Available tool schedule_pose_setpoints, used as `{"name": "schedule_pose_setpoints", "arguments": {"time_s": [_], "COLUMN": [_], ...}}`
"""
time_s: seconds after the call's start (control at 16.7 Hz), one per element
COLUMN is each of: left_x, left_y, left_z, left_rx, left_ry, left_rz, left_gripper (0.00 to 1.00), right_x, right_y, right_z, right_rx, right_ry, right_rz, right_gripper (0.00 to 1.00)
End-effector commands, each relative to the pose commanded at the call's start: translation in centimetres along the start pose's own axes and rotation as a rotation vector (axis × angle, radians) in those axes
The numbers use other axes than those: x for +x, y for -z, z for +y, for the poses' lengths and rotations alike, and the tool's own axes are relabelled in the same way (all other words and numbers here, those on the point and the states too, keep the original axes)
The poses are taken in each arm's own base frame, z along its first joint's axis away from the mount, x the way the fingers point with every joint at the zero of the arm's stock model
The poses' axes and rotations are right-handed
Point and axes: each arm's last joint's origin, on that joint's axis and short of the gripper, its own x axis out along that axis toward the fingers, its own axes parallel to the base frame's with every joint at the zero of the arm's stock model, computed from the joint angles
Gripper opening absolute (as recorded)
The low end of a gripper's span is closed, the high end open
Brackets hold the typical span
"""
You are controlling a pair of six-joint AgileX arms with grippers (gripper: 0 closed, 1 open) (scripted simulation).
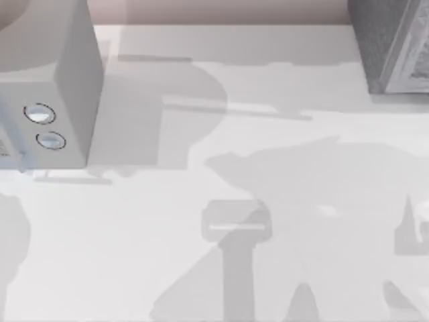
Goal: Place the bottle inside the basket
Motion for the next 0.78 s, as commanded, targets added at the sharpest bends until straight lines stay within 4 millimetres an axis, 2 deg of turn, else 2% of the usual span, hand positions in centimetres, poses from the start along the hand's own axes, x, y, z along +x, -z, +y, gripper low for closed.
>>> {"name": "schedule_pose_setpoints", "arguments": {"time_s": [0.18, 0.36, 0.54, 0.78], "left_x": [-0.3, -0.7, -1.1, -1.3], "left_y": [-0.5, -0.1, 0.7, 1.4], "left_z": [4.4, 7.7, 9.7, 10.8], "left_rx": [0.019, 0.041, 0.062, 0.078], "left_ry": [-0.008, -0.017, -0.024, -0.029], "left_rz": [-0.009, -0.015, -0.018, -0.02], "left_gripper": [0.0, 0.0, 0.0, 0.0], "right_x": [0.0, 0.0, 0.0, 0.0], "right_y": [0.0, 0.0, 0.0, 0.0], "right_z": [0.0, 0.0, 0.0, 0.0], "right_rx": [0.0, 0.0, 0.0, 0.0], "right_ry": [0.0, 0.0, 0.0, 0.0], "right_rz": [0.0, 0.0, 0.0, 0.0], "right_gripper": [1.0, 1.0, 1.0, 1.0]}}
